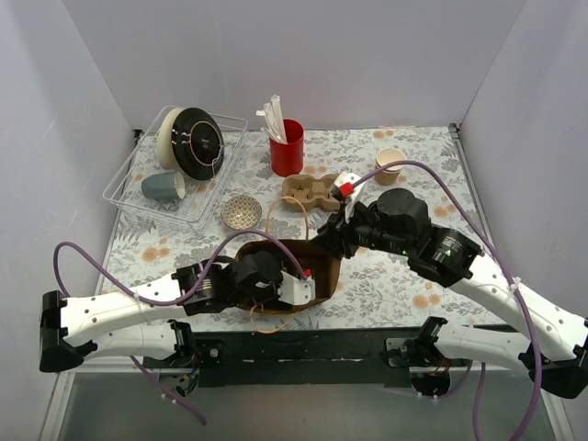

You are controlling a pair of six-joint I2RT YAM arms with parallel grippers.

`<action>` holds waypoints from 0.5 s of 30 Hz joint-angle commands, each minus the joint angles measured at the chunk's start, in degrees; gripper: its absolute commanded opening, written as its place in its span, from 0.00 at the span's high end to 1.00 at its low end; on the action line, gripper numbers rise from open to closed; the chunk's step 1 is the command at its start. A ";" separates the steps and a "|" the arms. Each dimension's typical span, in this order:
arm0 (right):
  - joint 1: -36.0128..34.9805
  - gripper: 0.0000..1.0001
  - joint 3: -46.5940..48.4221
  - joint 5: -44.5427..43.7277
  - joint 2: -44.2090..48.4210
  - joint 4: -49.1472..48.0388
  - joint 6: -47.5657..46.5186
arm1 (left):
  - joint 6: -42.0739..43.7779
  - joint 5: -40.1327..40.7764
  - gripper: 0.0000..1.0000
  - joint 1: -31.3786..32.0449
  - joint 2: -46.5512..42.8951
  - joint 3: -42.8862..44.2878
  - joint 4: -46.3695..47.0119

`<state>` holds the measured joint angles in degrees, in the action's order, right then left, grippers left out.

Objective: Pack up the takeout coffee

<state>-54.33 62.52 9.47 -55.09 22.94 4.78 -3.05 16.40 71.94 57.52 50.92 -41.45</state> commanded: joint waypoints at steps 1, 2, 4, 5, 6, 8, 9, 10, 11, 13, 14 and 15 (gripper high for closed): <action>0.27 0.56 10.65 -12.19 -1.85 6.03 11.82 | -0.03 -1.02 1.00 -0.31 -0.48 -1.61 4.01; 0.27 0.56 12.34 -13.42 -2.38 7.89 12.44 | -0.11 -1.02 1.00 -0.40 -0.39 -1.78 4.10; 0.27 0.56 16.38 -15.09 -4.05 13.07 15.07 | -0.29 -0.93 1.00 -0.49 -0.30 -1.96 4.45; 0.19 0.56 20.15 -17.19 -4.49 18.14 16.22 | -0.29 -0.67 1.00 -0.49 -0.13 -1.87 4.62; 0.27 0.56 21.75 -17.38 -4.85 20.11 16.93 | -0.38 -0.32 1.00 -0.49 0.14 -1.79 4.97; 0.27 0.56 27.87 -18.00 -6.60 26.94 20.61 | -0.55 0.12 1.00 -0.57 1.10 -1.35 4.80; 0.27 0.56 29.74 -18.09 -7.48 29.07 22.28 | -0.55 0.38 1.00 -0.57 1.28 -1.35 4.80; 0.27 0.56 31.85 -18.00 -9.14 31.62 24.47 | -0.73 0.21 1.00 -0.57 1.54 -1.26 4.80; 0.27 0.57 33.61 -16.87 -9.85 33.73 27.89 | -0.90 0.12 1.00 -0.57 1.72 -1.17 4.89; 0.27 0.58 36.00 -14.76 -11.26 38.05 31.59 | -0.99 0.03 1.00 -0.57 2.25 -1.17 5.50; 0.19 0.59 35.92 -13.01 -11.44 38.93 35.00 | -0.99 0.12 1.00 -0.57 2.51 -1.08 5.59; 0.18 0.59 34.70 -12.47 -11.36 39.46 36.00 | -0.99 0.21 1.00 -0.57 3.03 -1.17 6.03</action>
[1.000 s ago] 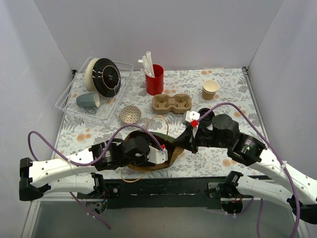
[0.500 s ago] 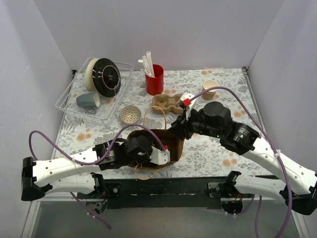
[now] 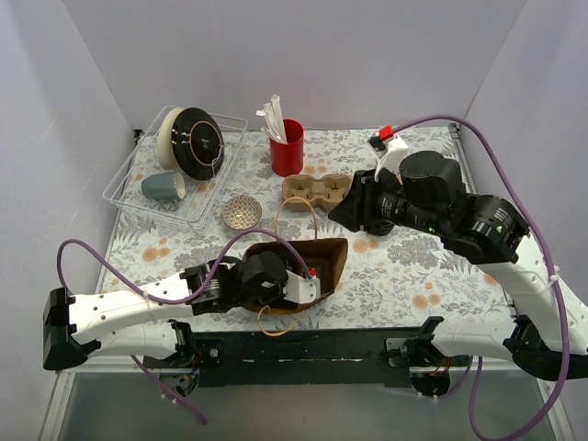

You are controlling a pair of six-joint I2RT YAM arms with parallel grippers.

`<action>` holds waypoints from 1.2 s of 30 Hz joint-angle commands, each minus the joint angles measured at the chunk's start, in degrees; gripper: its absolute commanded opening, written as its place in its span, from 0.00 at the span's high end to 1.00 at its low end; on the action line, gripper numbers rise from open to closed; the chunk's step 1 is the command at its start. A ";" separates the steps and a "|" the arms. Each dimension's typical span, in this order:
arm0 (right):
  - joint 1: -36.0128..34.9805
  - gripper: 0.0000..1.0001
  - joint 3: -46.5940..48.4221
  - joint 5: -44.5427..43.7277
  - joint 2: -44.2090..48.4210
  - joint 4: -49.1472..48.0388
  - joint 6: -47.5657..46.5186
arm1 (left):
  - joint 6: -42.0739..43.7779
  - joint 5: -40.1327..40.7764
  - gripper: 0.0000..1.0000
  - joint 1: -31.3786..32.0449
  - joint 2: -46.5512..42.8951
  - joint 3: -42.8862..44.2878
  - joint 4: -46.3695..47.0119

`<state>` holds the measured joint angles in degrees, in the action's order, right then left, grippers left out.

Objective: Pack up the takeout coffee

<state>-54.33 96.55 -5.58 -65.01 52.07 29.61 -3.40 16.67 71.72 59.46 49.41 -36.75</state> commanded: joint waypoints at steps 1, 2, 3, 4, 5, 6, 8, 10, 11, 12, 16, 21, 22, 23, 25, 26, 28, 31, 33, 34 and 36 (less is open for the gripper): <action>0.10 0.59 -0.39 3.38 -0.74 9.89 11.87 | -0.56 0.38 1.00 -0.36 1.18 0.43 1.59; -0.08 0.59 -1.62 3.82 -0.29 9.54 12.84 | -0.47 0.38 1.00 -0.36 1.36 0.43 1.77; -0.17 0.59 -2.59 3.65 0.15 9.62 14.06 | -0.29 0.47 1.00 -0.36 1.53 0.43 2.21; -0.17 0.59 -4.60 3.65 0.67 9.89 14.60 | -0.21 0.56 1.00 -0.36 1.62 0.51 2.30; -0.43 0.58 -5.32 3.22 0.85 10.41 15.13 | -0.12 0.65 1.00 -0.36 1.97 0.60 2.39; -0.52 0.58 -5.76 2.52 0.94 11.03 16.35 | -0.20 0.74 1.00 -0.36 2.15 1.04 2.13; -0.87 0.58 -5.77 0.85 0.24 13.92 16.71 | -0.21 1.00 1.00 -0.36 2.76 1.39 1.95; -0.96 0.58 -3.06 -1.87 -1.25 18.56 17.50 | -0.12 1.09 1.00 -0.36 3.03 1.74 2.04; -1.04 0.58 -1.82 -2.76 -1.78 20.42 17.85 | -0.03 1.35 1.00 -0.36 3.20 1.74 2.12; -1.05 0.57 -0.85 -3.55 -2.22 21.83 18.20 | -0.03 1.26 1.00 -0.36 3.47 1.92 1.86; -1.05 0.56 -1.19 -5.05 -1.26 22.81 20.66 | -0.38 1.35 1.00 -0.36 4.00 2.36 1.95; -1.13 0.52 -5.66 -5.66 -0.73 22.29 21.46 | -0.21 1.53 1.00 -0.36 4.43 2.71 2.30; -1.13 0.52 -6.54 -6.62 -0.47 21.32 21.02 | -0.12 1.35 1.00 -0.36 4.52 2.71 2.47; -1.05 0.52 -8.12 -6.98 -0.03 19.66 19.89 | -0.12 1.44 1.00 -0.36 4.52 2.80 2.56; -1.05 0.52 -13.74 -6.90 1.46 12.20 18.22 | -0.20 1.09 1.00 -0.36 4.96 2.80 3.35; -1.05 0.52 -15.50 -6.90 1.90 10.35 17.95 | -0.29 1.09 1.00 -0.36 5.05 2.89 3.53; -1.05 0.55 -20.07 -6.55 2.69 4.81 17.77 | -0.55 1.17 1.00 -0.36 5.75 2.98 3.44; -1.05 0.60 -24.46 -6.63 3.84 -0.98 16.72 | -0.73 1.00 1.00 -0.36 5.40 3.06 3.53; -1.05 0.79 -26.67 -7.42 5.24 -3.90 14.36 | -1.17 1.18 1.00 -0.36 5.23 2.89 3.62; -1.05 0.87 -28.33 -8.64 5.77 -5.39 13.30 | -1.43 1.35 1.00 -0.36 4.88 2.71 3.70; -1.05 0.99 -29.75 -9.79 7.35 -6.10 10.41 | -2.22 1.27 1.00 -0.62 4.17 3.06 3.79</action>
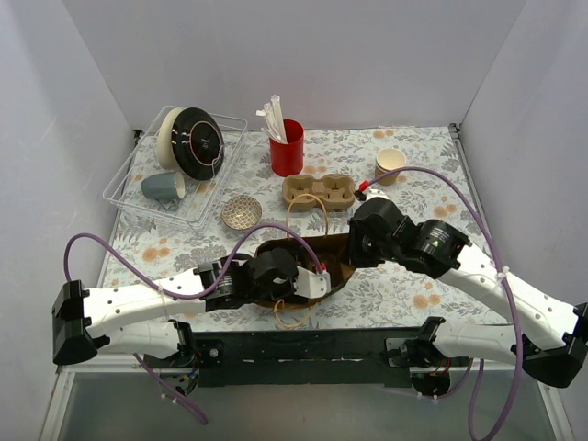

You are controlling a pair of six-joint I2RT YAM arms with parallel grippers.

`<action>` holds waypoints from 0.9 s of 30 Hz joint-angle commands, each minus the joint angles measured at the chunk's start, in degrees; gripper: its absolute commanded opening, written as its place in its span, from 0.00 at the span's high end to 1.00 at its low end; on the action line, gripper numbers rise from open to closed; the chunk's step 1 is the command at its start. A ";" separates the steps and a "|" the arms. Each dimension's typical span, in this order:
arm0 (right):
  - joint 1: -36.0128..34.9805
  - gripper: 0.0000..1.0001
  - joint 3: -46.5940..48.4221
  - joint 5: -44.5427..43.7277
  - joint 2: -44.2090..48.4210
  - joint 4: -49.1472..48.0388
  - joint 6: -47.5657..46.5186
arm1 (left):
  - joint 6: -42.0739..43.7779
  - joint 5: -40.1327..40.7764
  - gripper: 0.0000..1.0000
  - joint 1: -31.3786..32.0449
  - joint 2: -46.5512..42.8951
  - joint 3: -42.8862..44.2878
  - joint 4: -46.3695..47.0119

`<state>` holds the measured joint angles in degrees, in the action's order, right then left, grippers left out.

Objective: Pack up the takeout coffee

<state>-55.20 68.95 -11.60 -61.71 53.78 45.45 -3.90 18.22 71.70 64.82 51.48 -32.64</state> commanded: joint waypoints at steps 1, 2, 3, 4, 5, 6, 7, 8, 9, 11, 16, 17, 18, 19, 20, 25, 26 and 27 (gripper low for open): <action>-0.26 0.99 -3.63 -4.05 4.67 -8.42 -6.68 | -1.72 -0.46 1.00 -0.77 -1.36 1.25 -0.66; -0.17 0.99 -4.43 -3.79 5.46 -9.82 -8.00 | -1.90 -0.46 1.00 -0.86 -1.53 1.51 -1.62; -0.17 0.99 -5.48 -2.48 7.03 -10.96 -9.84 | -2.68 -0.46 1.00 -0.95 -1.45 2.12 -2.24; -0.26 0.99 -7.75 -1.68 8.00 -12.28 -12.64 | -2.95 -0.72 1.00 -1.21 -1.36 2.39 -2.77; -0.26 0.99 -9.17 -0.98 10.01 -14.99 -13.71 | -3.13 -1.16 1.00 -1.21 -1.10 2.57 -3.47; -0.26 0.99 -10.31 -0.36 11.16 -16.06 -14.16 | -3.65 -1.43 1.00 -1.21 -0.66 2.74 -4.09; -0.35 0.99 -11.37 -0.10 12.13 -17.47 -14.95 | -4.01 -1.52 1.00 -1.21 -0.31 3.44 -4.88; -0.52 0.99 -13.12 -0.01 13.53 -19.92 -15.30 | -4.53 -1.52 1.00 -1.21 0.30 3.71 -5.84; -0.70 0.99 -13.49 0.43 13.90 -21.07 -15.91 | -4.45 -1.52 1.00 -1.30 0.48 3.89 -6.03; -1.14 0.99 -13.32 0.26 13.21 -22.23 -18.73 | -4.27 -1.17 1.00 -1.39 1.53 5.72 -7.60; -1.49 0.99 -8.04 -2.11 7.58 -19.86 -20.76 | -2.17 2.69 1.00 -1.48 4.88 8.46 -9.55; -1.49 0.99 -7.43 -2.03 6.35 -19.85 -19.88 | -1.99 3.31 1.00 -1.65 5.23 8.02 -9.11; -1.49 0.99 -6.73 -1.59 5.91 -19.85 -19.18 | -1.73 4.45 1.00 -2.17 5.84 7.76 -8.58; -1.49 0.99 -6.46 -1.59 5.73 -19.85 -18.22 | -1.29 5.07 1.00 -2.44 6.11 7.49 -7.97; -1.49 0.99 -6.28 -1.50 5.73 -19.85 -16.64 | -1.11 5.68 1.00 -2.62 6.37 6.79 -7.70; -1.49 0.99 -5.23 -3.08 6.51 -15.20 -11.88 | -0.06 7.88 1.00 -4.20 6.55 6.44 -6.12; -1.49 0.99 -5.40 -3.60 6.87 -14.50 -11.27 | 0.38 8.32 1.00 -4.46 6.55 6.52 -6.12; -1.49 0.99 -5.75 -3.87 7.22 -13.97 -10.39 | 0.56 8.85 1.00 -4.38 6.64 6.44 -6.12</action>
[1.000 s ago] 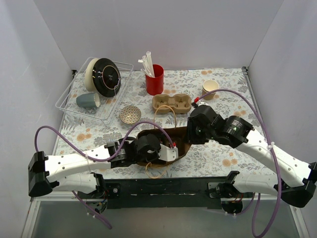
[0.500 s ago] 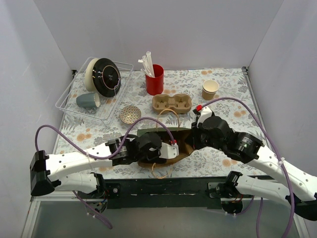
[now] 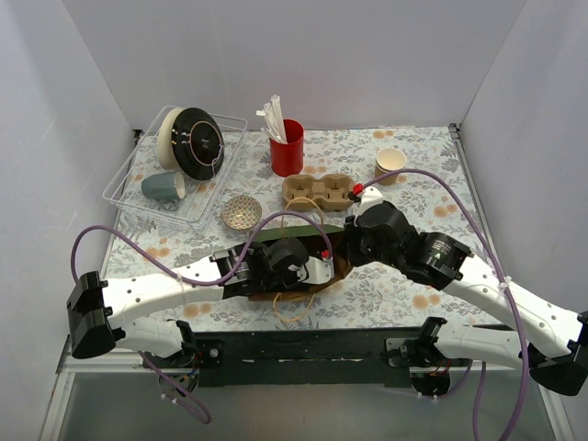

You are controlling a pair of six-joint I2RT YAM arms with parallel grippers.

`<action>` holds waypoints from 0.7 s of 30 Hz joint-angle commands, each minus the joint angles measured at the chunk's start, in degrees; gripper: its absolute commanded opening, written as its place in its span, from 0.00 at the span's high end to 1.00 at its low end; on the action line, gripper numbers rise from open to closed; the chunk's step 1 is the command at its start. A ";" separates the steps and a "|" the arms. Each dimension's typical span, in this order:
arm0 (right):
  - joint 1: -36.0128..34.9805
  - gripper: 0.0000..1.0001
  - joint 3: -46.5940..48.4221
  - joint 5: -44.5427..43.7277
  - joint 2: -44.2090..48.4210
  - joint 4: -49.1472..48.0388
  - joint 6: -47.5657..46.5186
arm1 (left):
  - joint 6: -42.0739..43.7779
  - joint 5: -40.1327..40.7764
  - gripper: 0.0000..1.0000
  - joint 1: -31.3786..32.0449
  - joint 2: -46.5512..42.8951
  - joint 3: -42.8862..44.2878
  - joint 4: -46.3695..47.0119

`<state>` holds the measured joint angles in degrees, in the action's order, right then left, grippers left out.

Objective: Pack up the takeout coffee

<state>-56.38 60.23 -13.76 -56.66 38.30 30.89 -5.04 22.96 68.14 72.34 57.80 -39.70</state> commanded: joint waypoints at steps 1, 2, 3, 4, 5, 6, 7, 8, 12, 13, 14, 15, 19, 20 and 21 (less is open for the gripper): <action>-0.31 0.99 2.53 -1.88 2.95 2.12 4.26 | 1.96 4.81 1.00 -0.99 -1.23 0.03 1.20; -0.31 0.99 2.01 -2.15 3.31 2.13 4.35 | 2.14 4.90 1.00 -1.08 -1.67 -0.06 1.47; -0.31 0.99 1.65 -2.24 3.58 2.04 4.35 | 2.31 4.81 1.00 -1.17 -2.11 -0.49 2.95; -0.31 0.99 0.87 -2.24 3.93 1.78 4.35 | 2.49 4.29 1.00 -1.43 -2.81 -0.76 3.57; -0.40 0.99 0.60 -1.80 3.84 1.60 4.26 | 2.58 4.11 1.00 -1.87 -2.90 -0.76 3.67; -0.31 0.99 0.42 -1.45 3.67 1.42 3.91 | 2.66 4.28 1.00 -2.04 -2.73 -0.67 3.23; -0.31 0.99 0.33 -1.10 3.14 1.25 3.82 | 2.58 4.37 1.00 -2.31 -2.38 -0.58 2.79; -0.22 0.99 0.50 -0.57 2.70 1.59 3.74 | 2.49 3.85 1.00 -3.18 -2.46 -0.58 2.62; -0.31 0.99 1.82 -0.22 1.38 1.77 3.82 | 4.06 0.51 1.00 -5.73 -4.75 -1.20 3.23; -0.31 0.99 2.26 -0.39 1.12 1.86 4.08 | 4.51 0.85 1.00 -6.00 -4.75 -1.37 2.71; -0.31 0.99 2.79 -0.74 0.94 1.86 4.35 | 4.86 0.68 1.00 -6.52 -4.92 -1.46 2.18; -0.31 0.99 3.31 -0.74 0.77 1.95 4.61 | 4.86 0.59 1.00 -6.70 -5.10 -1.81 1.91; -0.31 0.99 5.16 0.75 -0.55 0.55 5.93 | 7.41 -0.90 1.00 -7.84 -6.33 -2.60 3.32; -0.31 0.99 5.69 1.10 -0.73 0.28 6.54 | 7.50 -0.73 1.00 -8.02 -5.98 -2.78 3.06; -0.31 0.99 6.65 0.93 -1.08 0.71 7.16 | 7.50 -0.20 1.00 -8.11 -5.54 -3.04 2.88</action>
<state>-56.38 62.24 -15.14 -57.43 39.38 35.00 0.45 20.05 61.73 68.07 55.83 -37.08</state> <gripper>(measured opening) 0.023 0.696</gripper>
